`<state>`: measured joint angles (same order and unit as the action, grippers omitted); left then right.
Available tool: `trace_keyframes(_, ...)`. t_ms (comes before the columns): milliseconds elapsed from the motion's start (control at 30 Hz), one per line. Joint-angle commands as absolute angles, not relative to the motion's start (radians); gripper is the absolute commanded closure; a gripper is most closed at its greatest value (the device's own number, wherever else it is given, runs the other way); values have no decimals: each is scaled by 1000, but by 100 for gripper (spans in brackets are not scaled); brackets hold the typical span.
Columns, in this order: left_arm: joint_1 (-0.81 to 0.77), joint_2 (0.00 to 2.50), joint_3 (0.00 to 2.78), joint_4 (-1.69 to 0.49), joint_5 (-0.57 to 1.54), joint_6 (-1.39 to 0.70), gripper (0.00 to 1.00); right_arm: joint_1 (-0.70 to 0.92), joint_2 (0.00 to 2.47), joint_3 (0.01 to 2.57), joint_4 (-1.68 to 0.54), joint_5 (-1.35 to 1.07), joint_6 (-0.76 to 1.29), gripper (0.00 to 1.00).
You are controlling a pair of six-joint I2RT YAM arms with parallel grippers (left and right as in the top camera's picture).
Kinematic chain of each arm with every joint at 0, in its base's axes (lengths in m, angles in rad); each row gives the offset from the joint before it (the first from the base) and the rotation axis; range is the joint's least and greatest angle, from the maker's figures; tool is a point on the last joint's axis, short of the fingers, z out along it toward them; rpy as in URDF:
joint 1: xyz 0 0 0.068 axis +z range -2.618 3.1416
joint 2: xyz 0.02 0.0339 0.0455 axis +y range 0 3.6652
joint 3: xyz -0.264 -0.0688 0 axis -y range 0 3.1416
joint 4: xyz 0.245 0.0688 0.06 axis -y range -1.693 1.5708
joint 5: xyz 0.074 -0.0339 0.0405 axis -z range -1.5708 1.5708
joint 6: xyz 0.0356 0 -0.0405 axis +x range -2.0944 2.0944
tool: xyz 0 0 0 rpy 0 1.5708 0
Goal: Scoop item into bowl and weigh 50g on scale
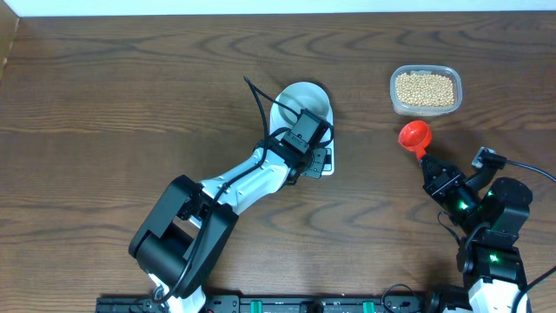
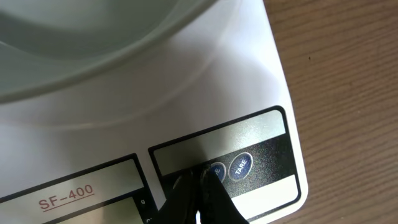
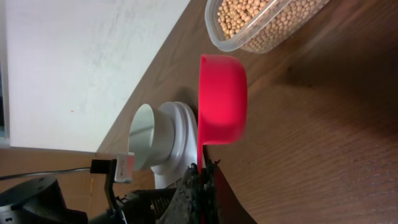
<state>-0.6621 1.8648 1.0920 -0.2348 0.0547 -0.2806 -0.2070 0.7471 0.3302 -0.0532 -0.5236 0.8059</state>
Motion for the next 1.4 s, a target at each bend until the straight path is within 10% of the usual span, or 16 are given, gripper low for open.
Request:
trace_keyframes(0, -656, 1872, 1084, -237, 25, -264, 93, -201, 746, 350, -53, -522, 788, 99)
trace_keyframes(1367, -650, 1914, 1084, -221, 59, -263, 93, -201, 746, 350, -53, -527, 788, 99)
